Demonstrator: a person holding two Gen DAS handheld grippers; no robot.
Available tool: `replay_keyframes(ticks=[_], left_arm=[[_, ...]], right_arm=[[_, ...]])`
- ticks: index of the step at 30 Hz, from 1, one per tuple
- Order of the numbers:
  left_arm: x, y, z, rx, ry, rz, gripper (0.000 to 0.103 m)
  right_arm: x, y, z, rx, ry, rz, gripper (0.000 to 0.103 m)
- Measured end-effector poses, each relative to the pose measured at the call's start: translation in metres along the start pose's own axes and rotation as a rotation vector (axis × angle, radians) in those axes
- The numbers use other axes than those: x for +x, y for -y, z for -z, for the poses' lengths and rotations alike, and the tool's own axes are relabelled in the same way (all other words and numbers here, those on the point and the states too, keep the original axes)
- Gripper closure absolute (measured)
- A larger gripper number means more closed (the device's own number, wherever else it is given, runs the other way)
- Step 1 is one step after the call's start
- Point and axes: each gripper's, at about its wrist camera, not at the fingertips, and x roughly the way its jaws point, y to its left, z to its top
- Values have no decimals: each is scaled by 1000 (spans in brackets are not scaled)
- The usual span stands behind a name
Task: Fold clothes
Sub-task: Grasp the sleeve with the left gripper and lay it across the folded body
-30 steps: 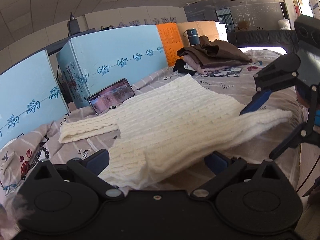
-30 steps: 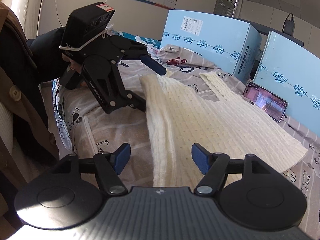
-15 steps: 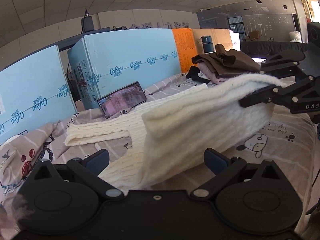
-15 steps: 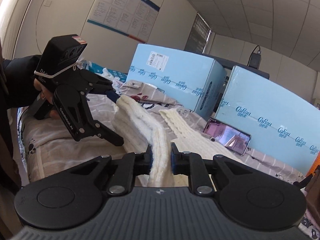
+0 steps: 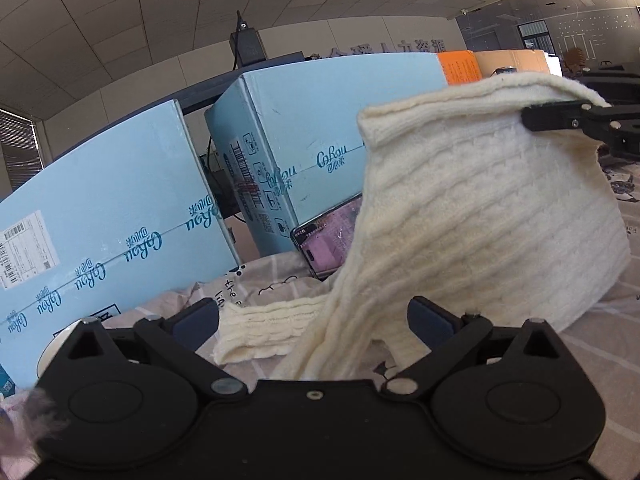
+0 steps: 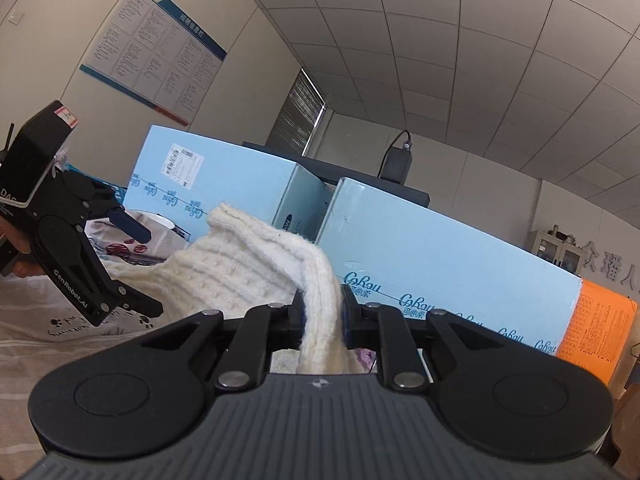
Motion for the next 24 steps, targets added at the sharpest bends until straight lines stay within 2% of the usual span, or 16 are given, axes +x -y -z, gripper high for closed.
replay_keyframes(ticks=[4, 7, 12, 13, 14, 16, 21, 22, 24], left_arm=[[22, -13, 2, -69, -19, -61, 0], [32, -28, 12, -167, -50, -106, 0], [37, -58, 24, -392, -102, -62, 0], [37, -61, 26, -437, -108, -44, 0], [38, -65, 28, -477, -115, -26, 0], [44, -72, 30, -549, -146, 12, 0], [68, -88, 46, -751, -249, 86, 3], [70, -89, 48, -777, -248, 95, 17], [68, -90, 50, -790, -222, 122, 37]], right_arm=[[40, 22, 24, 89, -128, 54, 90], [62, 35, 46, 183, -237, 74, 90], [79, 43, 62, 263, -339, 87, 87], [81, 43, 63, 273, -355, 95, 77], [82, 44, 64, 285, -371, 114, 49], [78, 48, 66, 317, -373, 166, 16], [69, 64, 70, 480, -378, 165, 17], [69, 64, 72, 494, -390, 166, 17], [67, 66, 73, 520, -387, 167, 17]])
